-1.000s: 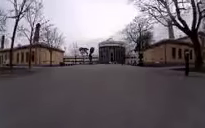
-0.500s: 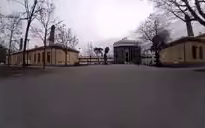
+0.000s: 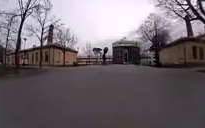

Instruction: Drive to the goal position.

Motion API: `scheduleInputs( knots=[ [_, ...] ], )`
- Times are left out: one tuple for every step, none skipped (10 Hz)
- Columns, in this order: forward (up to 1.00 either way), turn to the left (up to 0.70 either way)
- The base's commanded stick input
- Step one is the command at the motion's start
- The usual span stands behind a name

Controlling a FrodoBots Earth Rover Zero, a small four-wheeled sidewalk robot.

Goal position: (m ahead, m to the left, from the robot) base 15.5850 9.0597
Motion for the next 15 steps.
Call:
scheduleInputs(
  knots=[
    [1.00,0.00],
    [1.00,0.00],
    [1.00,0.00],
    [1.00,0.00],
    [1.00,0.00],
    [1.00,0.00],
    [1.00,0.00],
    [1.00,0.00],
    [1.00,0.00],
    [1.00,0.00],
    [1.00,0.00],
    [1.00,0.00],
    [1.00,0.00],
    [1.00,0.00],
    [1.00,0.00]
  ],
)
